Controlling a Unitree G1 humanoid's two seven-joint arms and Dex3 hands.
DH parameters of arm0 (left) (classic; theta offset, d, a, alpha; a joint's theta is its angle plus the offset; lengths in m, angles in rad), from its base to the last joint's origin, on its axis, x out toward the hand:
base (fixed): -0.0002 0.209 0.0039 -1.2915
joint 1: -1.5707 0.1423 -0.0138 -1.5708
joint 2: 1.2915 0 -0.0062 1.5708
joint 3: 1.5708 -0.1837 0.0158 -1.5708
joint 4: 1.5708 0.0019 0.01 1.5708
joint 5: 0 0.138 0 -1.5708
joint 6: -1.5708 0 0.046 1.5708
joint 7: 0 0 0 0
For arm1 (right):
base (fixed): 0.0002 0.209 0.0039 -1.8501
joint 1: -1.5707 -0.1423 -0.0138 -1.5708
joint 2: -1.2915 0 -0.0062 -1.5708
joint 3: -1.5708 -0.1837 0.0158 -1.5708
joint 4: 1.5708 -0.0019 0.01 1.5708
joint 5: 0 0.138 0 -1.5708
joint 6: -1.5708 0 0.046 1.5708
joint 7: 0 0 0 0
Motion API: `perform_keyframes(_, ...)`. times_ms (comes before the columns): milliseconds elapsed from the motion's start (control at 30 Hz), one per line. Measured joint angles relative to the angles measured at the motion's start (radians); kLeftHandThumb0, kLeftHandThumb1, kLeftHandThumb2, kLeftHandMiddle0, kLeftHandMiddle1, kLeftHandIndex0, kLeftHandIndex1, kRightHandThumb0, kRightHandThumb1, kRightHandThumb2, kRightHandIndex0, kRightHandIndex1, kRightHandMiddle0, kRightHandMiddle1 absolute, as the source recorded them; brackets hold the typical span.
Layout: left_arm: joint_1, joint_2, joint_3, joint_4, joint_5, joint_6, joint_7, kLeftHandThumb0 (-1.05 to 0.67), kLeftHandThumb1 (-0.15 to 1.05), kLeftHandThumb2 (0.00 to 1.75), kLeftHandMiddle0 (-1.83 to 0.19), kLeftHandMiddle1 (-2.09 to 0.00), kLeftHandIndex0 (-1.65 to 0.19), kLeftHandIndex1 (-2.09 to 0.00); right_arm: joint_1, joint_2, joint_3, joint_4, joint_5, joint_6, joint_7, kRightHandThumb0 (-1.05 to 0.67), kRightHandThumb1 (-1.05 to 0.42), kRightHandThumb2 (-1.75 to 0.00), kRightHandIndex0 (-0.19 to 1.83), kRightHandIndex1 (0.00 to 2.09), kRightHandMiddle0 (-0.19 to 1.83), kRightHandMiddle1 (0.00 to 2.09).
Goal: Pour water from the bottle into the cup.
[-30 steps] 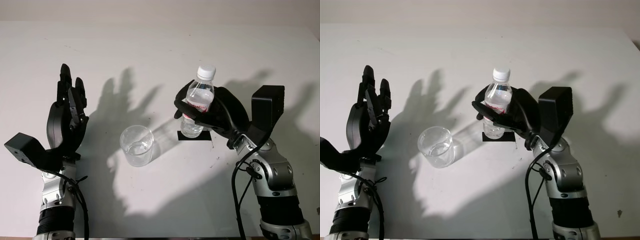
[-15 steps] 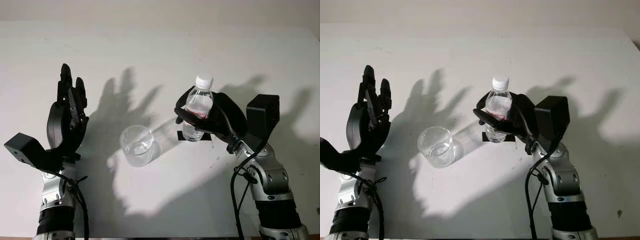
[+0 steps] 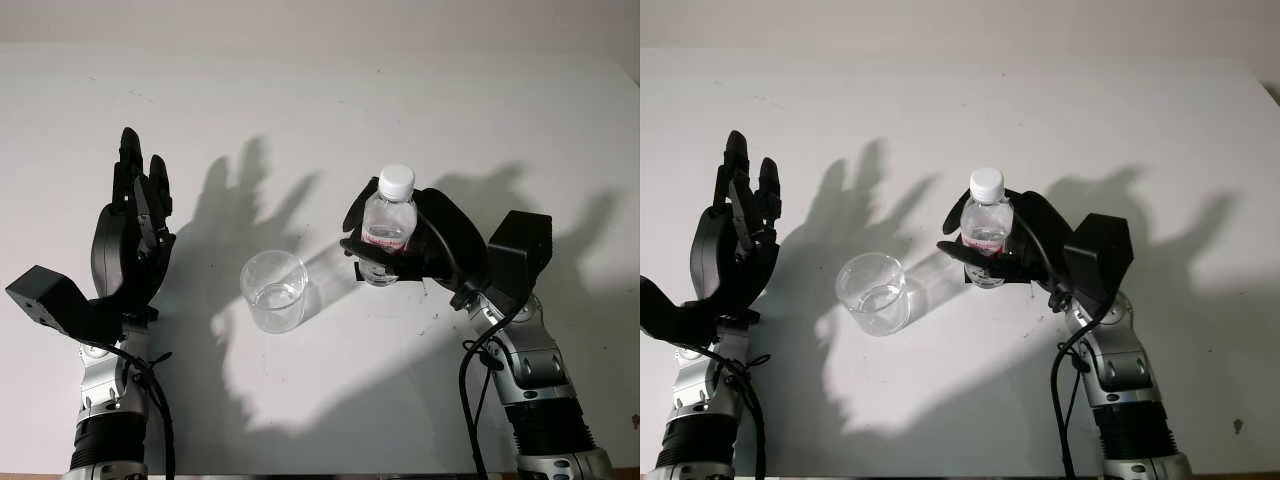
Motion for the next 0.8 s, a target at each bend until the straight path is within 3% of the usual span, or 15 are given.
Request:
perform_keyframes(367,-0.004,0.004,0.000,0.009,0.001,-0.005,-0.002,-0.70,1.05,0.72,0.19,0.00,0.19,0.00,0.013,0.000,-0.013,-0.003,0.021,0.011,0.017,-0.54,-1.05,-0.19,0.74,2.09,0.48,2.09)
perform_keyframes(500,-0.004,0.004,0.000,0.011,0.001,-0.007,-0.009,-0.69,1.05,0.73,0.19,0.00,0.19,0.00,0.013,0.000,-0.025,-0.014,0.034,0.055,0.004,-0.58,-1.04,-0.09,0.34,2.09,0.13,2.09)
perform_keyframes(533,-0.004,0.004,0.000,0.012,0.001,-0.007,-0.010,-0.70,1.05,0.72,0.19,0.00,0.19,0.00,0.014,0.001,-0.028,-0.015,0.035,0.058,-0.002,-0.60,-1.02,-0.06,0.11,2.09,0.01,2.05)
perform_keyframes(600,-0.005,0.004,0.001,0.013,0.000,-0.007,-0.011,-0.70,1.05,0.72,0.19,0.00,0.19,0.00,0.019,0.004,-0.035,-0.015,0.044,0.067,-0.009,-0.61,-0.99,-0.05,-0.09,2.09,-0.09,1.99)
perform_keyframes(800,-0.007,0.004,0.005,0.014,0.000,-0.007,-0.011,-0.70,1.05,0.72,0.19,0.00,0.19,0.00,0.036,0.005,-0.046,-0.002,0.055,0.070,-0.008,-0.63,-0.98,-0.05,-0.19,1.58,-0.16,1.51)
